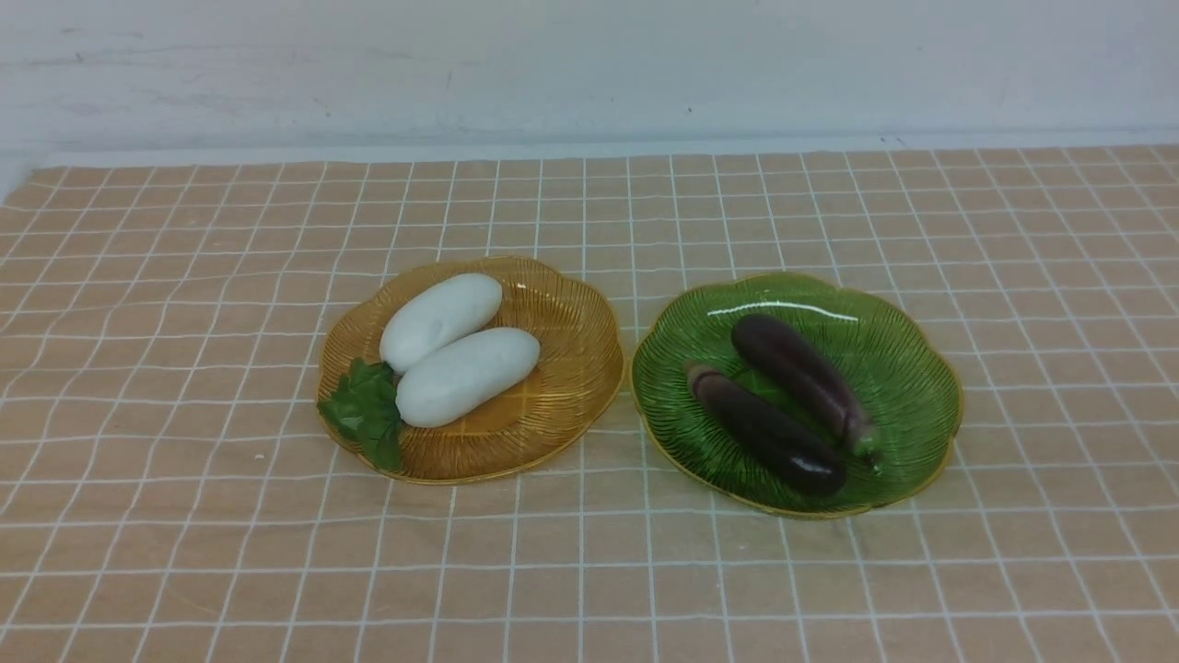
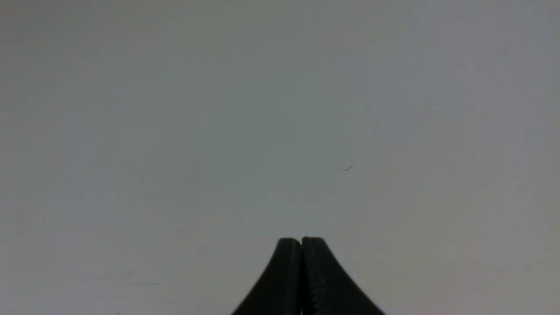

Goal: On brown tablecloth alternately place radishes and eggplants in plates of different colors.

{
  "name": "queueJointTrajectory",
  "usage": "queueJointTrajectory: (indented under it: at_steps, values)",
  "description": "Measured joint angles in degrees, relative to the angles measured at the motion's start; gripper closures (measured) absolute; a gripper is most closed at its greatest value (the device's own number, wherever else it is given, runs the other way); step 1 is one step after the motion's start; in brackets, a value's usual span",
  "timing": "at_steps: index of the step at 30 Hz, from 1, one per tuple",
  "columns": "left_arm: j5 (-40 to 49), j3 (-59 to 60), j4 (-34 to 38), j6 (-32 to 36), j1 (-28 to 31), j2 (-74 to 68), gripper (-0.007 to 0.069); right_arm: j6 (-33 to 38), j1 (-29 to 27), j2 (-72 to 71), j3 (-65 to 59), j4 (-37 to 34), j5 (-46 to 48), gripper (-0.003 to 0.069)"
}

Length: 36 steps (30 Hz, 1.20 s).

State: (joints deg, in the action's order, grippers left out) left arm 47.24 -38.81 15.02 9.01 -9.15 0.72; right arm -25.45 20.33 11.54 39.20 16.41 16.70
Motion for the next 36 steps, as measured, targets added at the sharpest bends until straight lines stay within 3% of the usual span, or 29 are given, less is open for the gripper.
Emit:
queueJointTrajectory:
  at_steps: [7,14,22,30,36]
  values:
    - [-4.86,3.88,-2.86,-0.02,1.81,0.17,0.0627,0.0,0.0,0.0,0.0,0.0,0.0,0.0674]
    - [-14.99,17.45,-6.98,-0.54,6.36,0.28,0.0627,0.0,0.0,0.0,0.0,0.0,0.05,0.0674]
    - [-18.06,29.47,-13.48,-3.23,6.85,0.22,0.0627,0.0,0.0,0.0,0.0,0.0,0.1,0.0674]
    - [-22.32,39.84,-14.05,-3.85,6.85,0.18,0.0627,0.0,0.0,0.0,0.0,0.0,0.04,0.0674]
    - [-24.46,40.19,-14.05,-3.87,6.85,0.18,0.0627,0.0,0.0,0.0,0.0,0.0,0.04,0.0674]
